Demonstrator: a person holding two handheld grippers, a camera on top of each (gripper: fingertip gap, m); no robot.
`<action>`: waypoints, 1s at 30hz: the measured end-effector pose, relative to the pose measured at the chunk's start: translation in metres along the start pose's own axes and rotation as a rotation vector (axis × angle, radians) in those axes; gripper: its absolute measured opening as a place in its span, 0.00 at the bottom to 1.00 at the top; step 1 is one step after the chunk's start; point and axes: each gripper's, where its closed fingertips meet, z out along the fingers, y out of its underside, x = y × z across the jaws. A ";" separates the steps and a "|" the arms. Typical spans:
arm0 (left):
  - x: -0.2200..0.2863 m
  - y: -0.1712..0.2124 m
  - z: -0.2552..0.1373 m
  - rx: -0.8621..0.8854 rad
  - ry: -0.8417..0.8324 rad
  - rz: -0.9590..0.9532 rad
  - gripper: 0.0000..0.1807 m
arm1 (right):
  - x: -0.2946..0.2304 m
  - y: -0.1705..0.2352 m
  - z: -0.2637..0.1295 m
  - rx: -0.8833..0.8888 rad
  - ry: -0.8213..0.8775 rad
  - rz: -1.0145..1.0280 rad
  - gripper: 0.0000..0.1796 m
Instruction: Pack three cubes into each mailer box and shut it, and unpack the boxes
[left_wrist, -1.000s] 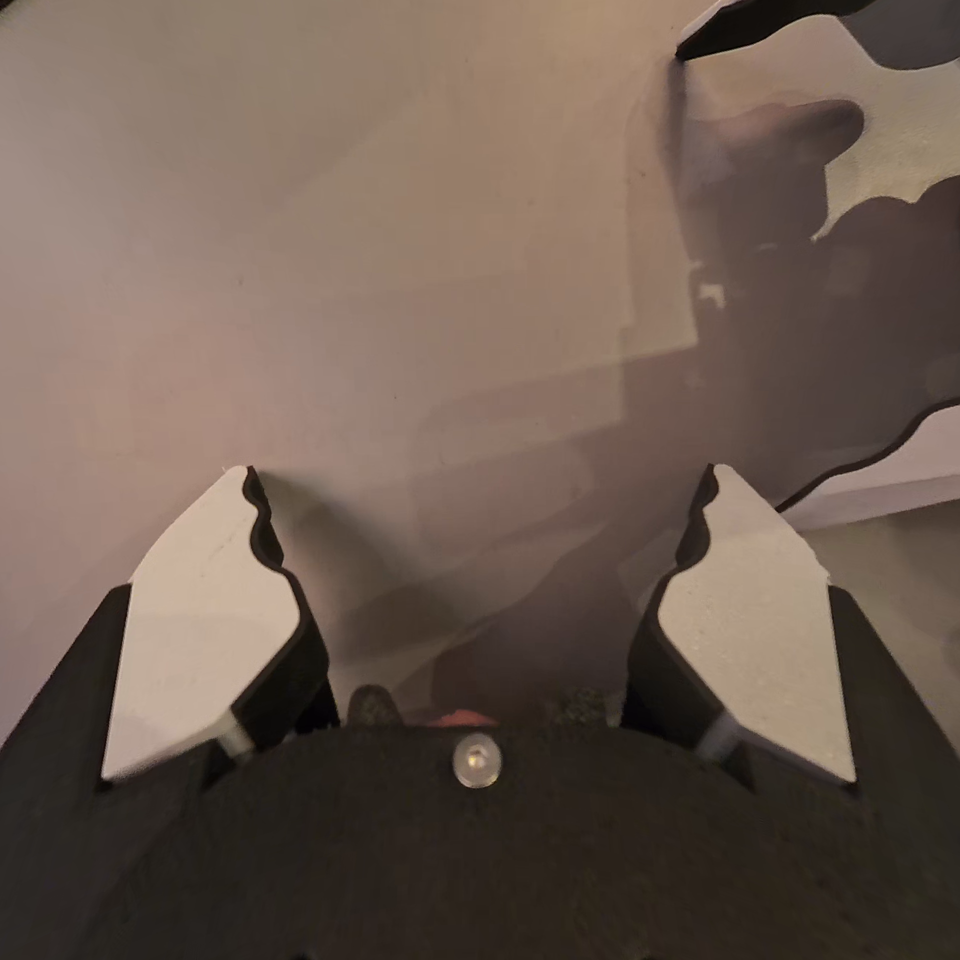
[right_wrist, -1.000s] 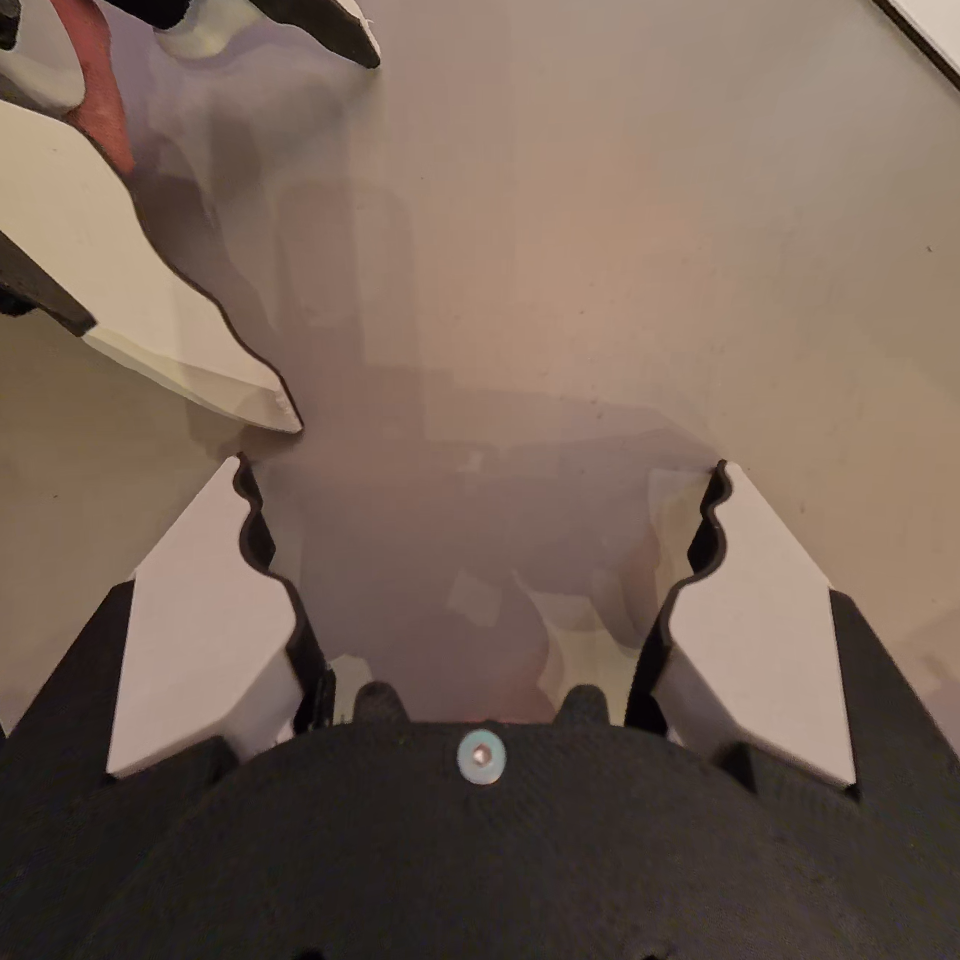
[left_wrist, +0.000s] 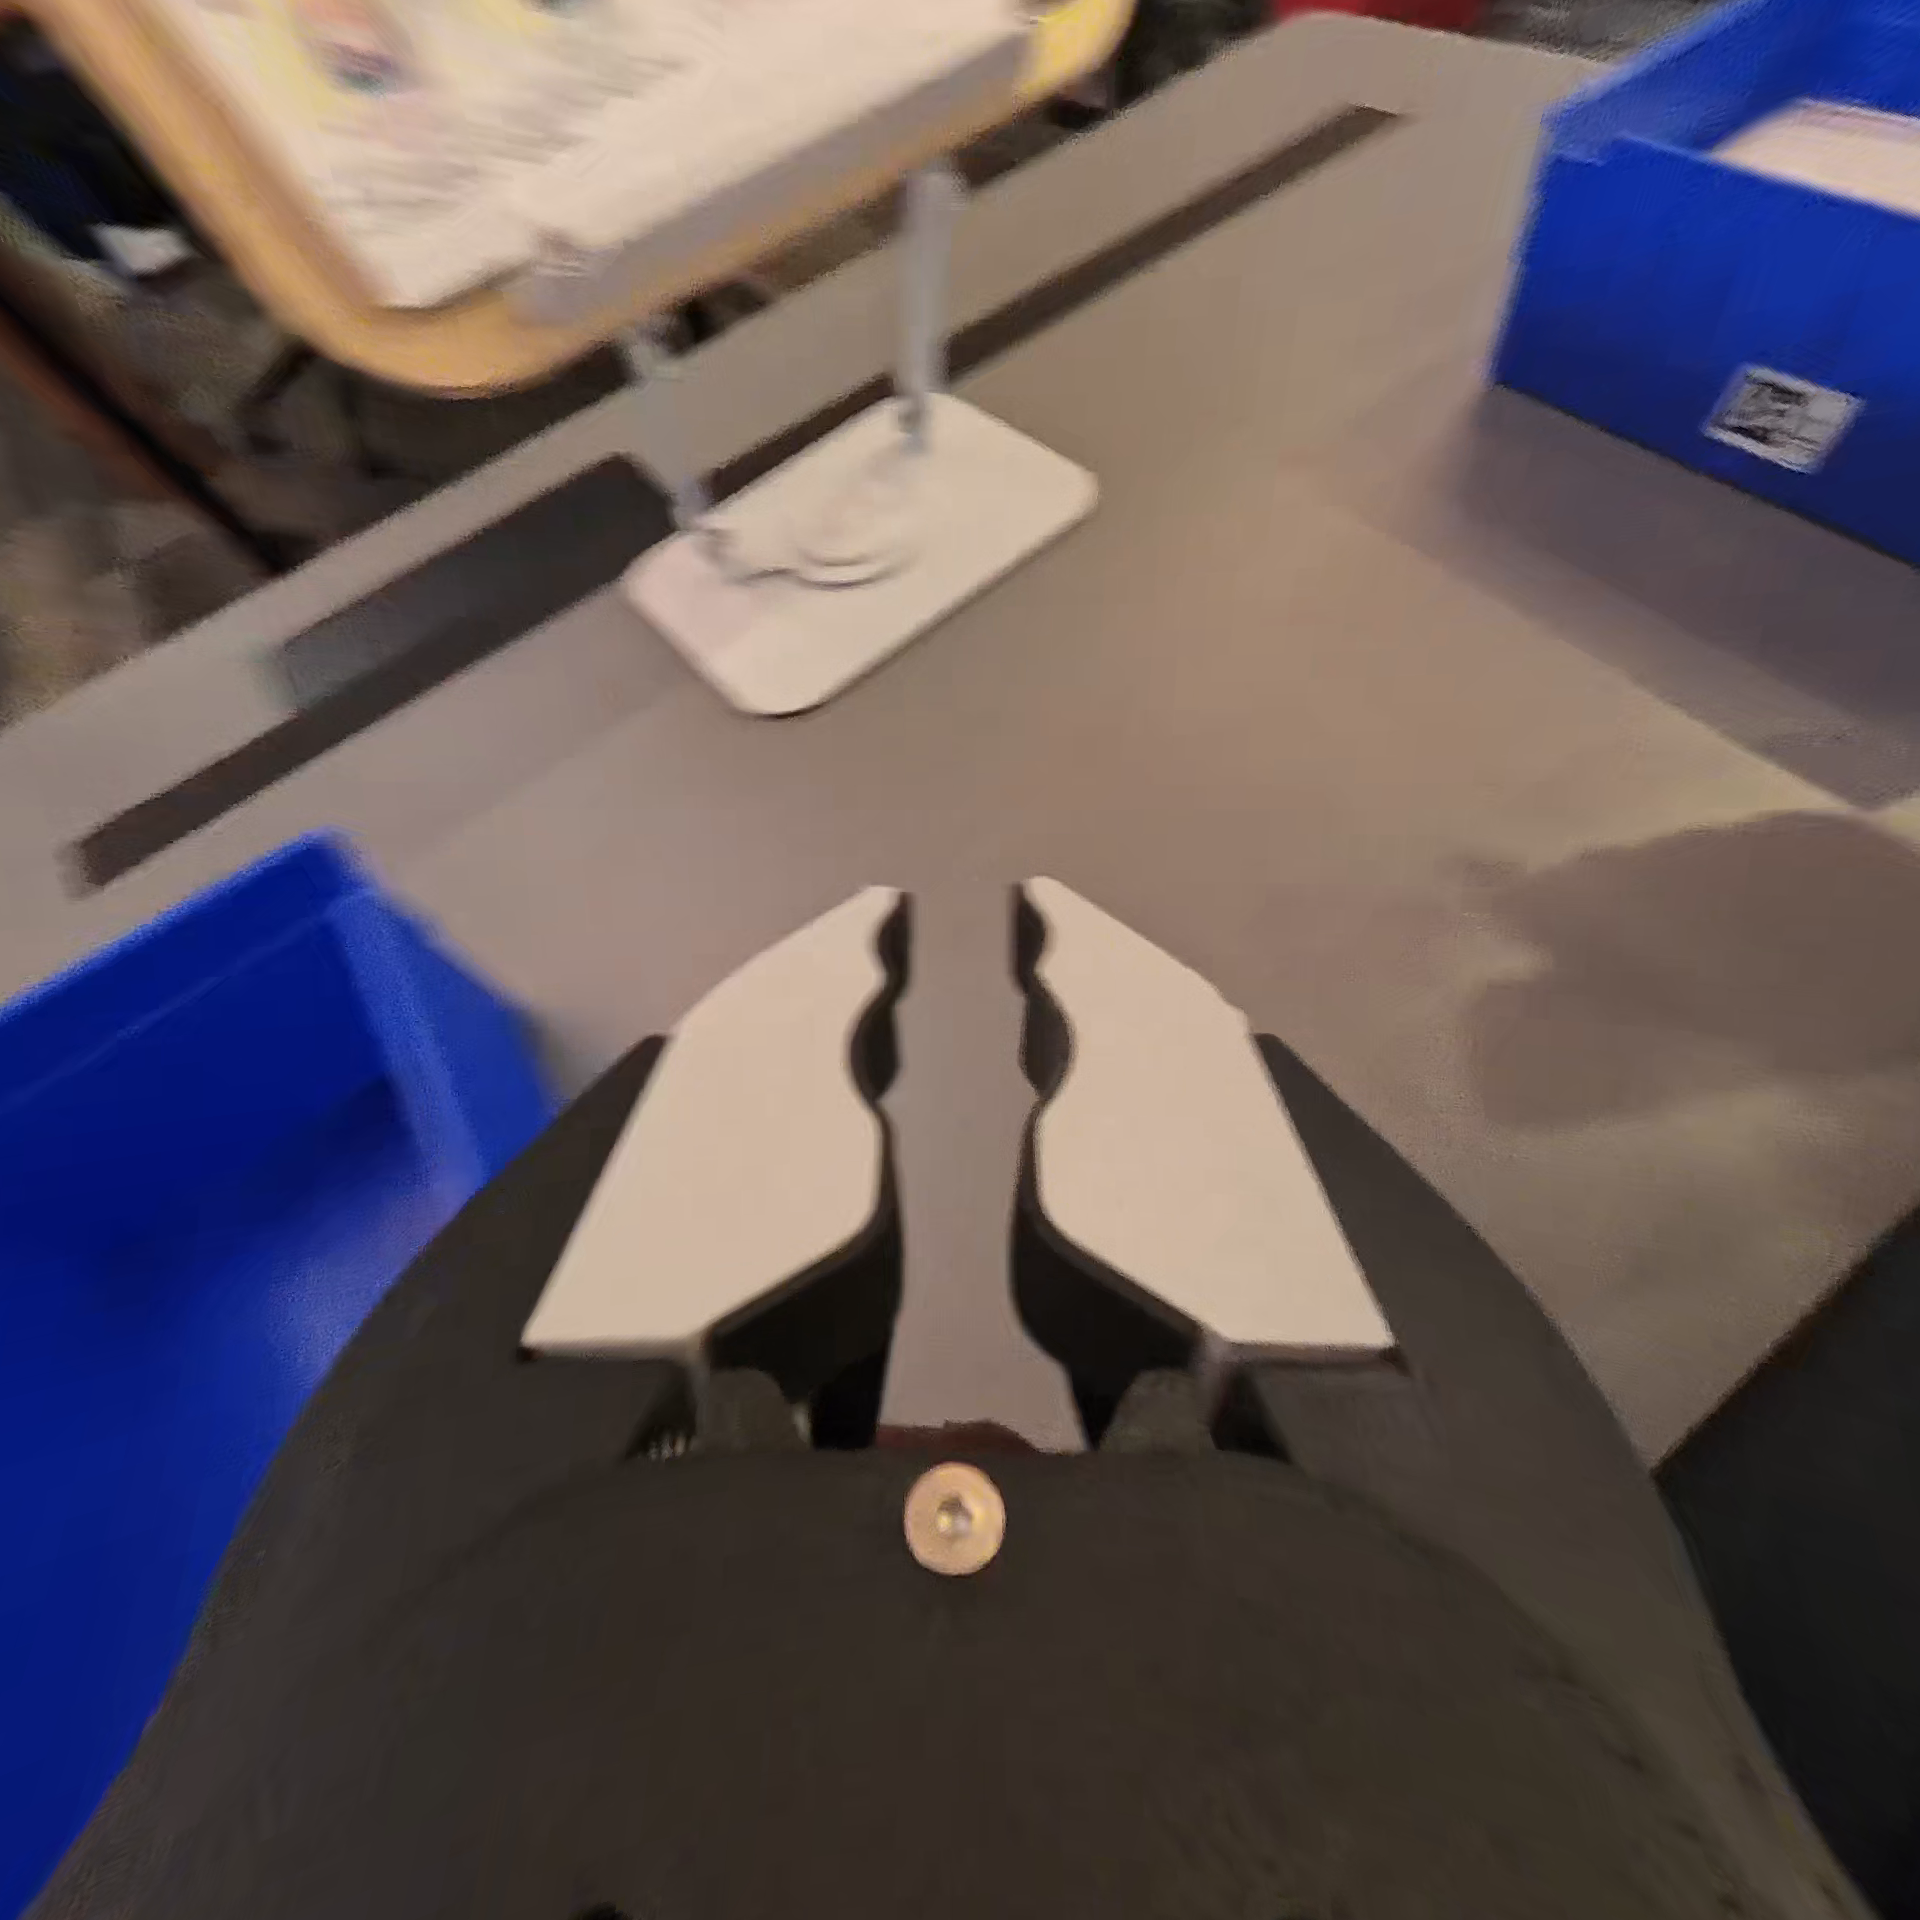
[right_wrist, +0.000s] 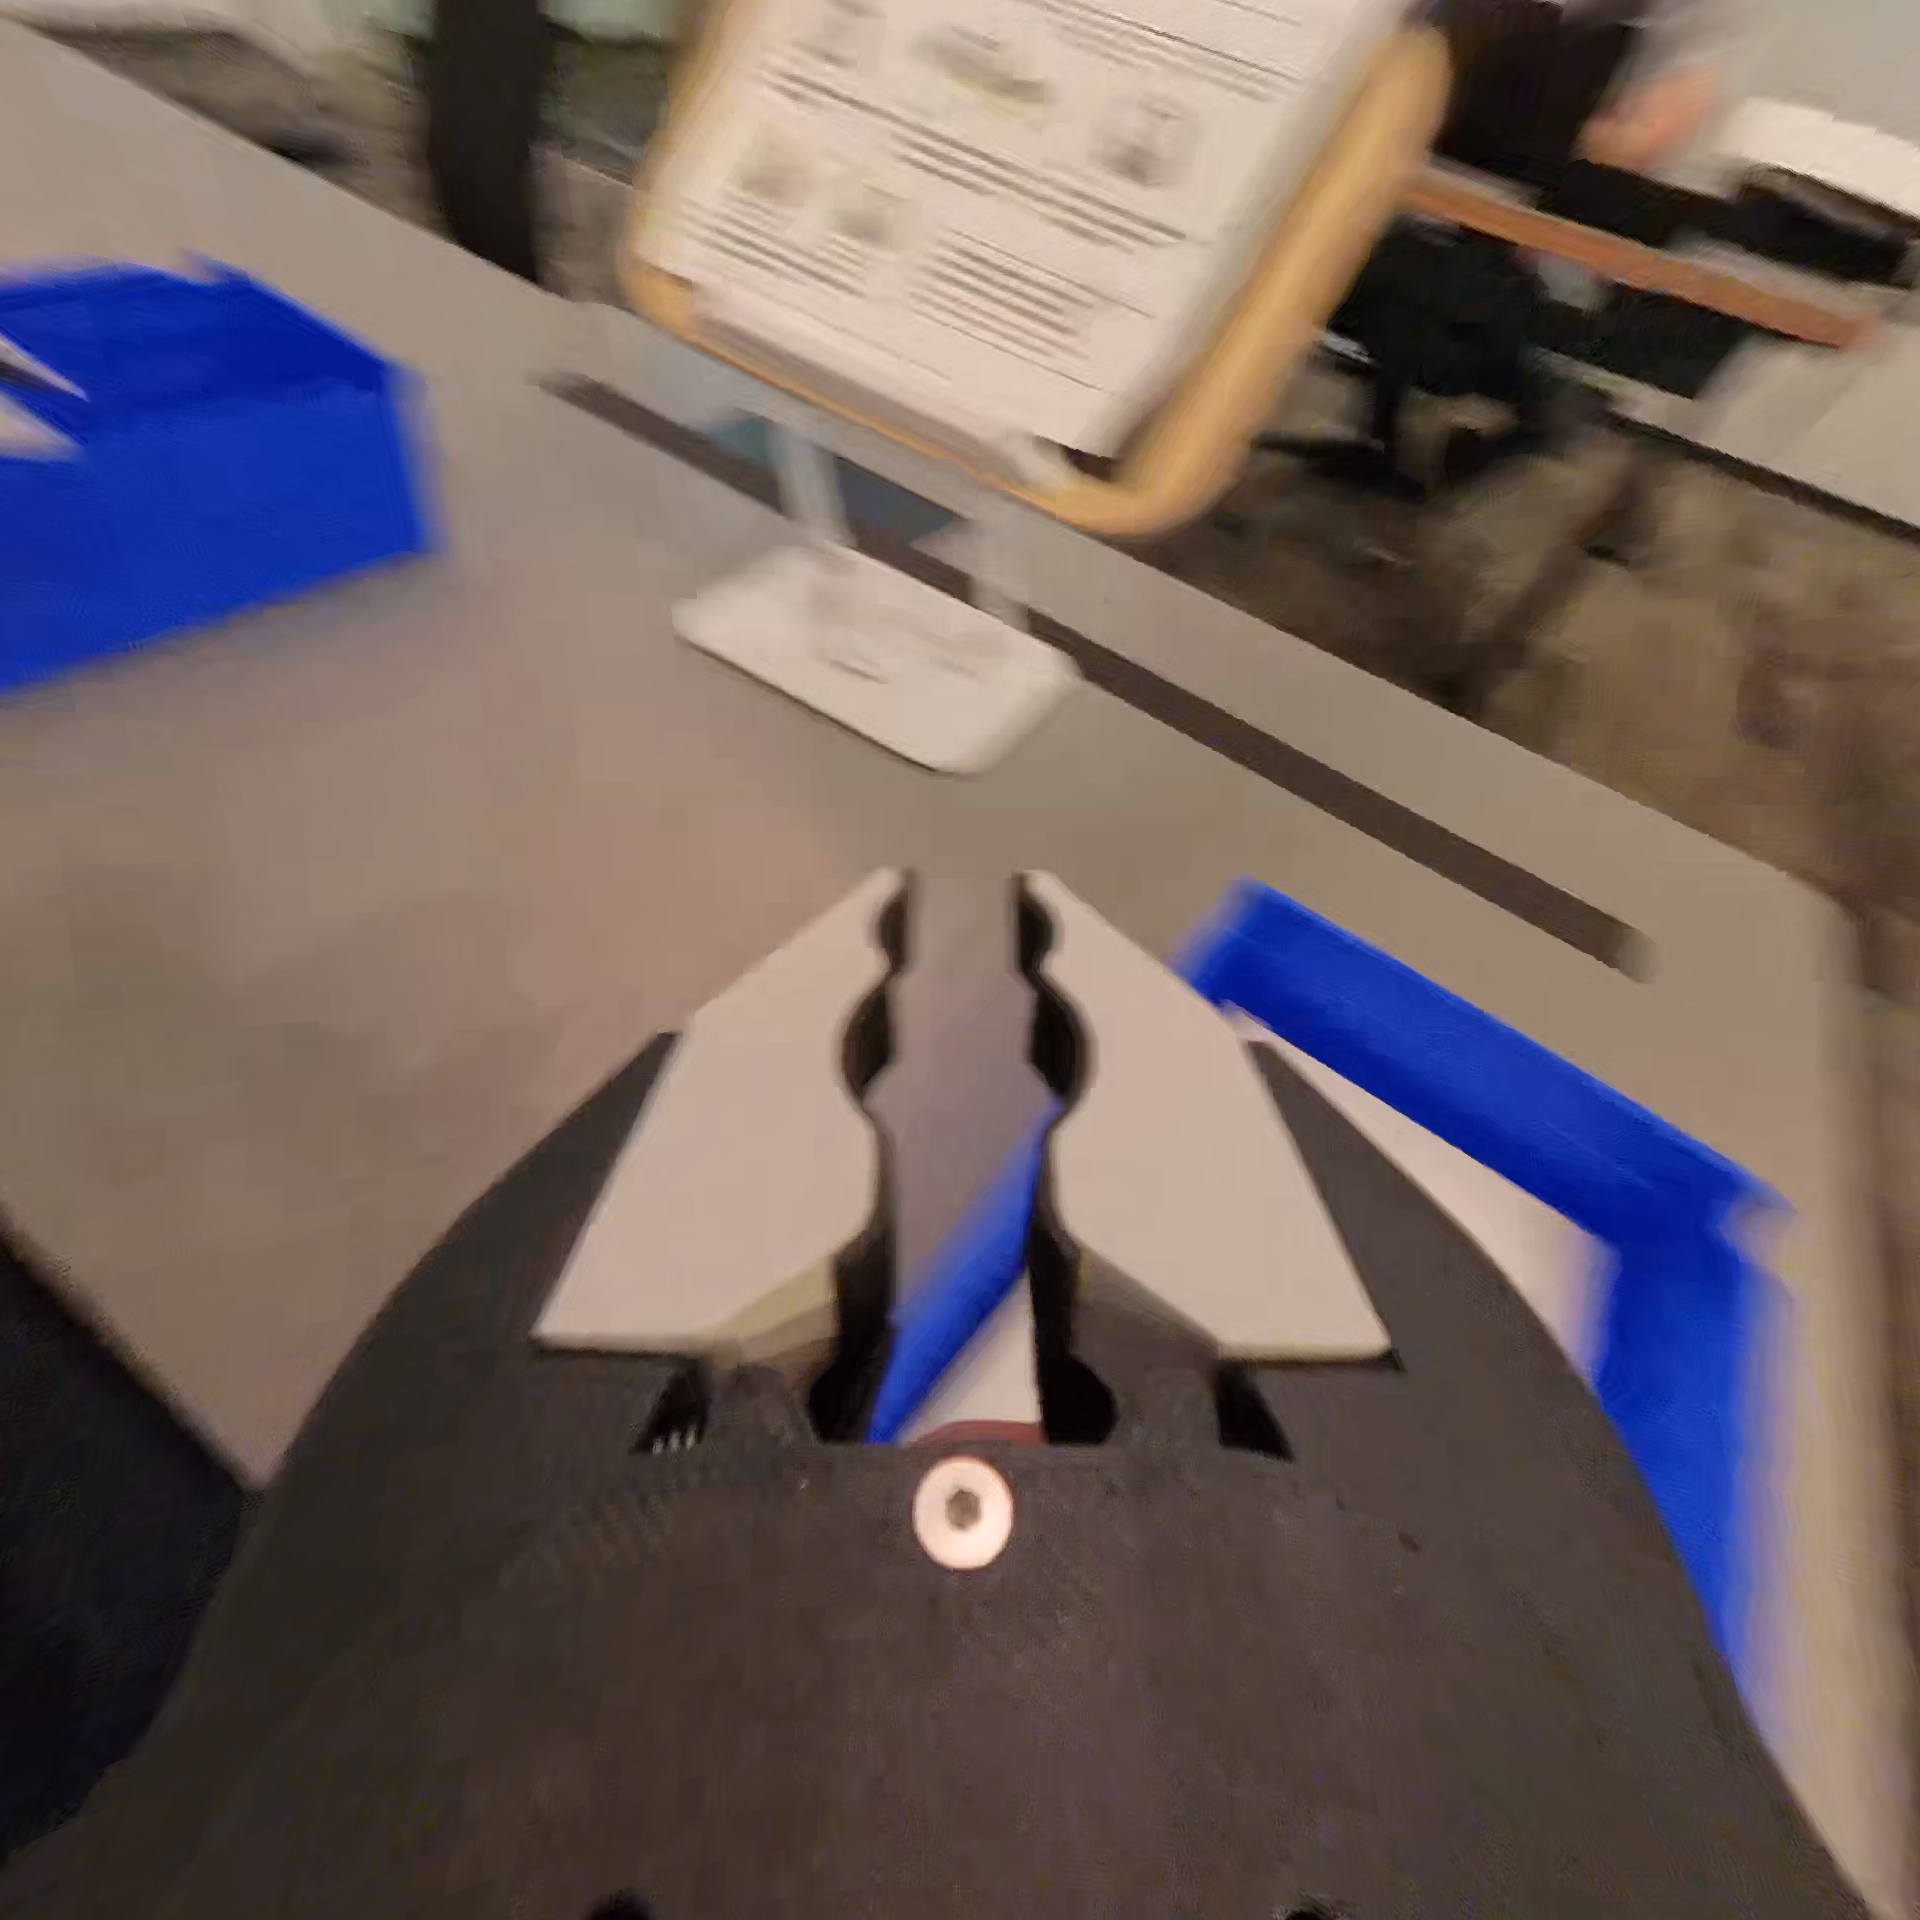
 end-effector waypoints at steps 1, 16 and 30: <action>-0.028 0.002 -0.019 -0.003 -0.077 -0.022 0.24 | 0.040 0.017 -0.017 -0.071 0.114 0.000 0.23; -0.253 0.238 -0.162 -0.414 -0.514 -0.443 0.61 | 0.157 0.222 -0.052 -0.641 0.076 0.308 0.21; -0.225 0.249 -0.113 -0.329 -0.112 -0.488 0.09 | 0.132 0.203 -0.010 -0.522 -0.086 0.307 0.10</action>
